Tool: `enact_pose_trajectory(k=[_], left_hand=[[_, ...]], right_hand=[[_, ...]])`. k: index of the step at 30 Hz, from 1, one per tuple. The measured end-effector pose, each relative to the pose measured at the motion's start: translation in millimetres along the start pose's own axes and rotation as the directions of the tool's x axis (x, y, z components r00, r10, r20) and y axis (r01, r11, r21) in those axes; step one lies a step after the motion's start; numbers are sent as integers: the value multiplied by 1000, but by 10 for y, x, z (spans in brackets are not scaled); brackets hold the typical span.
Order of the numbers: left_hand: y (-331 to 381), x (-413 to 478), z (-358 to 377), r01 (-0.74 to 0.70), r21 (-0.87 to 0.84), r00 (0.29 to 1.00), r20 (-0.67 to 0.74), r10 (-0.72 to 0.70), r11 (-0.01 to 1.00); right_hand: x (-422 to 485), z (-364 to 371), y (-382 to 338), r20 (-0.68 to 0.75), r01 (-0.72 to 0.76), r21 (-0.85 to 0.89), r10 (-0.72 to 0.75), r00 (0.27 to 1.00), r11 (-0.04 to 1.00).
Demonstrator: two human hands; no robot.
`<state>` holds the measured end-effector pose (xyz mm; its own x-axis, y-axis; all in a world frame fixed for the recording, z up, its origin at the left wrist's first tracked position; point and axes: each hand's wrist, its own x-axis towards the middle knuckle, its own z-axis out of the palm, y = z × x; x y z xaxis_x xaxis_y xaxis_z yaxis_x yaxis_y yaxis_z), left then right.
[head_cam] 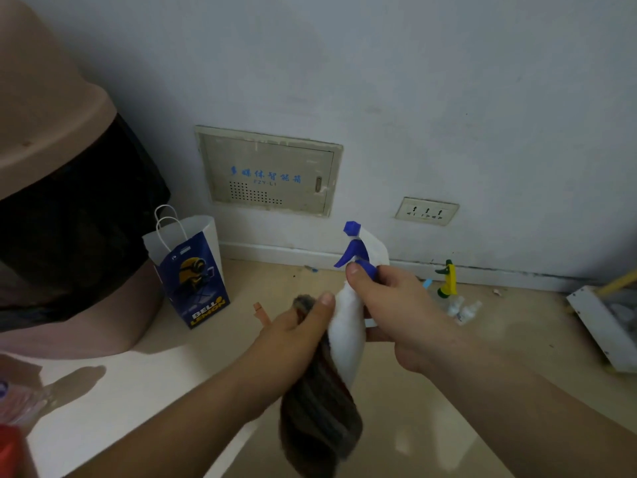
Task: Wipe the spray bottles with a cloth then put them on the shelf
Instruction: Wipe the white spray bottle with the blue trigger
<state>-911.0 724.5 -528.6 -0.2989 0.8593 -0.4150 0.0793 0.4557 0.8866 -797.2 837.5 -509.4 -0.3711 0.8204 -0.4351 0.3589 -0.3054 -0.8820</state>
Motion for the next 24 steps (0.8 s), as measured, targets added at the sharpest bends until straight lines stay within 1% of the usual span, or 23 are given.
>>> enact_pose_trajectory(k=[1, 2, 3, 4, 5, 6, 8, 9, 10, 11, 12, 13, 14, 15, 16, 17, 18, 19, 20, 21, 22, 23, 24], left_hand=[[-11, -23, 61, -43, 122, 996, -69, 52, 992], [-27, -78, 129, -99, 247, 981, -140, 136, 964], [-17, -156, 186, -183, 352, 950, -176, 256, 918], [-45, -199, 224, -280, 427, 909, -169, 380, 860], [-98, -190, 242, -360, 449, 883, -118, 454, 818], [-135, -160, 236, -397, 434, 886, -49, 461, 809], [-184, -83, 173, -376, 376, 926, 132, 353, 847], [-175, -59, 129, -359, 362, 931, 201, 304, 860], [-174, -25, 71, -361, 320, 926, 231, 298, 876], [-166, -8, 18, -370, 266, 921, 227, 315, 890], [-143, -4, -22, -348, 207, 932, 183, 313, 915], [-111, 14, -45, -274, 133, 960, 100, 262, 953], [-80, 31, -44, -182, 63, 983, 13, 182, 981], [-54, 36, -16, -106, 32, 992, -58, 108, 994], [-31, 13, 38, -81, 71, 990, -110, 89, 994], [-30, -25, 110, -136, 187, 974, -154, 166, 973], [-38, -71, 181, -249, 341, 931, -172, 321, 906], [-68, -101, 229, -356, 468, 872, -144, 467, 809], [-108, -107, 253, -415, 536, 839, -87, 537, 735], [-146, -80, 232, -421, 536, 851, -45, 523, 732], [-150, -46, 173, -383, 472, 894, -28, 448, 794], [-125, -10, 122, -299, 354, 944, -29, 330, 886], [-73, 16, 77, -193, 199, 979, -33, 203, 961]], right_hand=[[-7, 5, -4, 2, 0, -1, 0, 1000, 1000], [-4, 1, -6, 2, -2, -4, 2, 1000, 1000], [3, -7, -5, -1, -4, -8, 4, 1000, 1000], [12, -19, -5, -6, -9, -11, 9, 1000, 1000], [23, -32, -4, -10, -17, -17, 16, 1000, 1000], [29, -44, -5, -12, -20, -26, 20, 1000, 999], [29, -60, -20, -15, -19, -52, 18, 1000, 998], [31, -66, -21, -19, -22, -59, 21, 1000, 998], [35, -75, -23, -24, -26, -52, 24, 999, 998], [39, -79, -27, -28, -31, -35, 30, 999, 999], [41, -81, -27, -31, -33, -19, 32, 999, 999], [41, -74, -25, -32, -33, -10, 32, 999, 999], [33, -63, -23, -29, -36, -10, 36, 999, 999], [19, -44, -22, -21, -41, -12, 41, 999, 999], [6, -22, -18, -9, -42, -13, 41, 999, 999], [-6, 1, -15, -1, -35, -16, 35, 999, 999], [-16, 16, -9, -4, -21, -31, 21, 1000, 999], [-26, 28, -1, -14, -3, -56, 2, 1000, 998], [-32, 34, 9, -20, 13, -80, -15, 1000, 997], [-41, 39, 18, -20, 23, -97, -25, 999, 995], [-52, 46, 26, -17, 30, -105, -32, 999, 994], [-60, 57, 34, -12, 37, -102, -39, 999, 994], [-64, 70, 50, -4, 38, -91, -38, 999, 995]])
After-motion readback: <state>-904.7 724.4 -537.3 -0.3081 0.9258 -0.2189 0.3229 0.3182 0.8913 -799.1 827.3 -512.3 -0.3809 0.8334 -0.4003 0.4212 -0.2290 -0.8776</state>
